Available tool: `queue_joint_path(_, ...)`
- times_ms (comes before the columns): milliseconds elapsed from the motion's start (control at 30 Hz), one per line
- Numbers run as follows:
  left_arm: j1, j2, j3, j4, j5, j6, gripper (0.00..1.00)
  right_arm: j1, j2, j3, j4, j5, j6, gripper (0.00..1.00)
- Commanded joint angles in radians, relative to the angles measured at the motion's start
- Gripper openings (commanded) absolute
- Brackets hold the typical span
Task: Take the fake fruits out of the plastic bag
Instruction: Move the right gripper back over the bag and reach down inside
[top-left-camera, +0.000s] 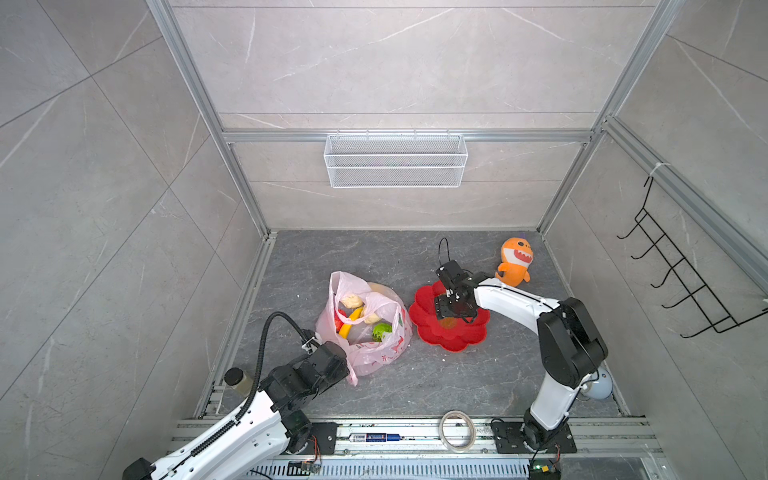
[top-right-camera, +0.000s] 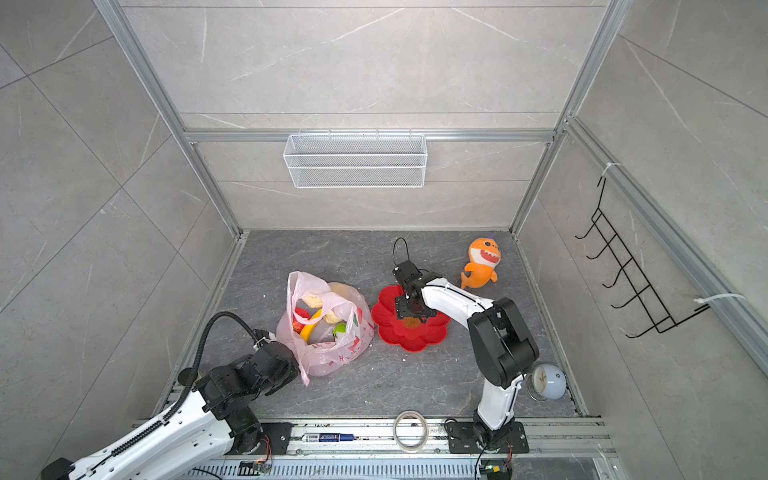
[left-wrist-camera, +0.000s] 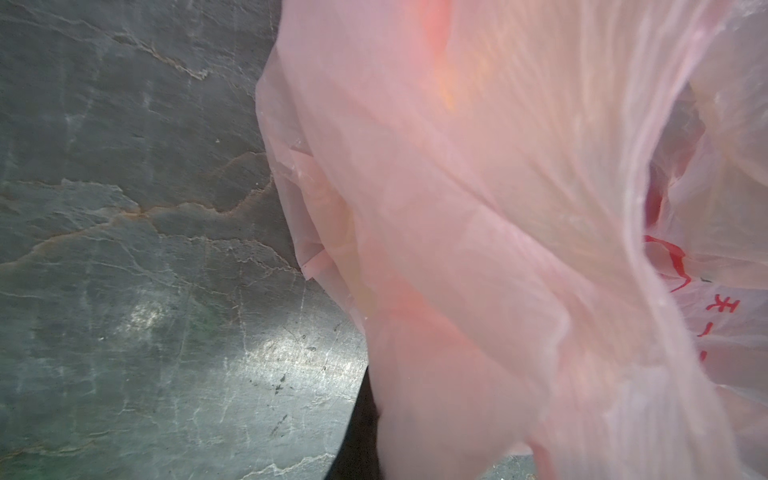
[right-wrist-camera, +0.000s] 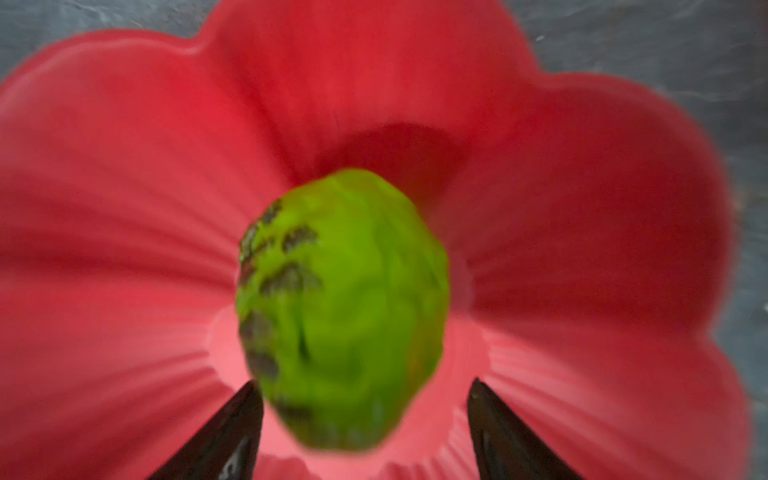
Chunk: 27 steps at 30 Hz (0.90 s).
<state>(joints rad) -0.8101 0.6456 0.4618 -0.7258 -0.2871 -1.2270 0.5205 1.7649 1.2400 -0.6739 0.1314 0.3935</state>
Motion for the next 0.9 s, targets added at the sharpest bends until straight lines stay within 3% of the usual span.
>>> queue_joint_path(0,-0.003,-0.002,0.013,0.001,-0.023,0.005,0.01,0.025,-0.188,0.065,-0.116,0.022,-0.030,0.79)
queue_joint_path(167,-0.005,0.032,-0.026,0.115,0.023,0.015,0.01,0.143,-0.310,0.224,-0.270,0.003,-0.055,0.59)
queue_joint_path(300,-0.011,0.050,-0.041,0.157,0.051,0.020,0.00,0.321,-0.279,0.360,-0.324,0.003,-0.055,0.49)
queue_joint_path(400,-0.017,0.038,-0.060,0.155,0.060,0.016,0.00,0.433,-0.225,0.382,-0.260,-0.019,-0.033,0.40)
queue_joint_path(633,-0.023,0.001,-0.098,0.141,0.099,0.010,0.00,0.553,-0.032,0.403,-0.119,-0.076,0.013,0.32)
queue_joint_path(867,-0.034,-0.060,-0.117,0.072,0.141,0.010,0.00,0.589,0.149,0.491,-0.091,-0.082,0.047,0.30)
